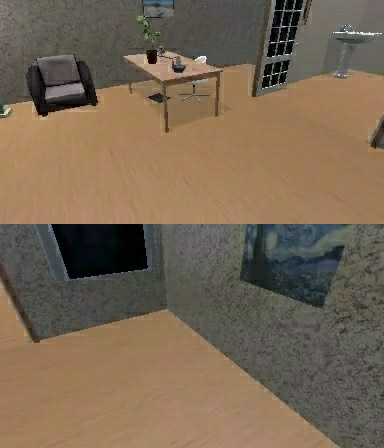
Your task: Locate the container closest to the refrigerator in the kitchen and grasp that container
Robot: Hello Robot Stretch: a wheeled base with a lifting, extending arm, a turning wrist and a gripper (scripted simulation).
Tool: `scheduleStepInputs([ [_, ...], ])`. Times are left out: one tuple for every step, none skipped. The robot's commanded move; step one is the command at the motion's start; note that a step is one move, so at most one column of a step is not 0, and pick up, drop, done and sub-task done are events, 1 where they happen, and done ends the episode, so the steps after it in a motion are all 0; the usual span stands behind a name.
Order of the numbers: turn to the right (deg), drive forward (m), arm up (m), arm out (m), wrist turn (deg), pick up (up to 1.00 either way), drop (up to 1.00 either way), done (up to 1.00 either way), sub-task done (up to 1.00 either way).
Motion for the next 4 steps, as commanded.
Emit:
scheduleStepInputs([
  [36.0, 0.00, 0.00, 0.00, 0.0, 0.00, 0.00, 0.00, 0.00],
  [0.0, 1.00, 0.00, 0.00, 0.0, 0.00, 0.00, 0.00, 0.00],
  [0.0, 1.00, 0.00, 0.00, 0.0, 0.00, 0.00, 0.00, 0.00],
  [0.0, 0.95, 0.00, 0.00, 0.0, 0.00, 0.00, 0.00, 0.00],
])
